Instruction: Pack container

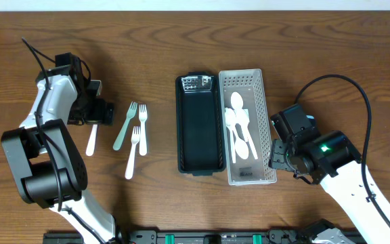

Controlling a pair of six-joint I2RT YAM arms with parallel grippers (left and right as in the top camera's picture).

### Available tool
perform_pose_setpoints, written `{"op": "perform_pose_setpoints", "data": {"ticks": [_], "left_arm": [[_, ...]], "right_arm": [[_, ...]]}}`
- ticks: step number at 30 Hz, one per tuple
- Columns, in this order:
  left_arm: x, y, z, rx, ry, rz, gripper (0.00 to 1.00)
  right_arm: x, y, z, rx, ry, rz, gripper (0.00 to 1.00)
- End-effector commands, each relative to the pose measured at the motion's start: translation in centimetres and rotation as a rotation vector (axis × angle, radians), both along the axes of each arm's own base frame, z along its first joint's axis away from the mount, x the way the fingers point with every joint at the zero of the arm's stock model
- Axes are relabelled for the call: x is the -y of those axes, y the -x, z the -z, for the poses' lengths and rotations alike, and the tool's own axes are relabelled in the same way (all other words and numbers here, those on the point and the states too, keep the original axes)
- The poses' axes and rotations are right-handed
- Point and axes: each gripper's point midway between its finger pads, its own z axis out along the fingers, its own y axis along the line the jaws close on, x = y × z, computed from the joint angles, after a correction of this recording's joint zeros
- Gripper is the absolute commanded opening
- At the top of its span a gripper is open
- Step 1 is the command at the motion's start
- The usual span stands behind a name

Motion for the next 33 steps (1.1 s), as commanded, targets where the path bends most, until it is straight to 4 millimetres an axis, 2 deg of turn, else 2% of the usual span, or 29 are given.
{"op": "perform_pose_setpoints", "data": {"ticks": [1, 8, 14, 22, 26, 27, 31, 33], "left_arm": [[-0.6, 1.1, 1.0, -0.033, 0.001, 0.005, 1.0], [-1.5, 1.1, 1.4, -0.023, 0.002, -0.021, 1.0], [-1.5, 0.9, 1.9, -0.024, 0.002, -0.018, 1.0], [-1.4, 1.6, 3.7, -0.079, 0.017, -0.018, 1.0], [-1.3, 1.6, 3.7, -0.079, 0.018, -0.019, 1.0], [-1.3, 1.6, 3.7, -0.08, 0.018, -0.022, 0.97], [-1.3, 1.7, 3.7, -0.082, 0.019, -0.03, 0.69], [-1.3, 1.8, 3.7, -0.087, 0.02, -0.03, 0.59]], "right_arm": [[0.1, 0.1, -0.2, 0.01, 0.0, -0.001, 0.65], [0.2, 0.3, -0.1, 0.002, 0.005, -0.001, 0.65], [0.2, 0.3, -0.1, 0.001, 0.004, -0.001, 0.65], [0.3, 0.5, -0.1, -0.009, 0.009, 0.0, 0.64], [0.3, 0.5, -0.1, -0.008, 0.009, 0.0, 0.64], [0.3, 0.5, -0.1, -0.008, 0.009, 0.0, 0.64], [0.3, 0.5, -0.1, -0.009, 0.009, 0.0, 0.64], [0.3, 0.5, -0.1, -0.01, 0.01, 0.0, 0.64]]}}
